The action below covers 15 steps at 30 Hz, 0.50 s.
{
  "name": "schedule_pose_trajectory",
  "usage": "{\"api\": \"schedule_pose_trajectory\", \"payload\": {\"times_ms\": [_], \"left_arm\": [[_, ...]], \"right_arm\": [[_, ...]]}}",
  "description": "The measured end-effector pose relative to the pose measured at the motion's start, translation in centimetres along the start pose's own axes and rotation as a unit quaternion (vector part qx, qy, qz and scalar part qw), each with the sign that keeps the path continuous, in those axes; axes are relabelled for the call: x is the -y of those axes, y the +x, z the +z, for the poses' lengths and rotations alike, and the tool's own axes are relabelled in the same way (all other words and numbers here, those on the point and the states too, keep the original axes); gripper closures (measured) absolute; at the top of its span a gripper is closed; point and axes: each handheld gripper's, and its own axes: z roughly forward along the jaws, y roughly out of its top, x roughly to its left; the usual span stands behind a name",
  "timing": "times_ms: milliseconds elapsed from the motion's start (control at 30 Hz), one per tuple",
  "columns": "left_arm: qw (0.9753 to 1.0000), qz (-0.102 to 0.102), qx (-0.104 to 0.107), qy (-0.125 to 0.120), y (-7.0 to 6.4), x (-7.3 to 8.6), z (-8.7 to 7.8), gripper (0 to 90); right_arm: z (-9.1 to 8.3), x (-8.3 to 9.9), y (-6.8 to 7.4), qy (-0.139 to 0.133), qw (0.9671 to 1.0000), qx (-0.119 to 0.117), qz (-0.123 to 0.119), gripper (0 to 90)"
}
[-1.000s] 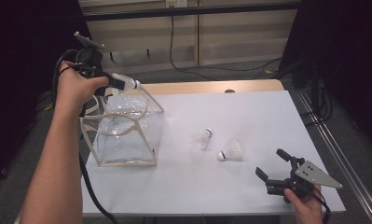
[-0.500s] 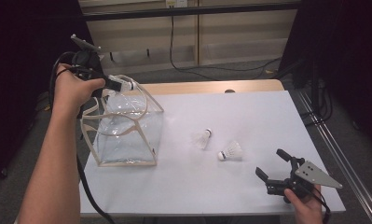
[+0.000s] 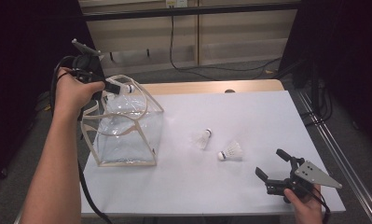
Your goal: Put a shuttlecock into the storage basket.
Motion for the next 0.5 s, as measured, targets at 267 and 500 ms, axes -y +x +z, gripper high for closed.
{"api": "schedule_pose_trajectory", "payload": {"times_ms": [267, 500], "left_arm": [[1.0000, -0.004, -0.004, 0.002, 0.42, 0.26, 0.52, 90.0], [1.0000, -0.007, -0.004, 0.003, 0.74, 0.45, 0.99, 90.0]], "right_arm": [[-0.01, -0.01, 0.03, 0.001, 1.0000, 0.001, 0.000, 0.7], [-0.02, 0.00, 0.01, 0.001, 1.0000, 0.001, 0.000, 0.7]]}}
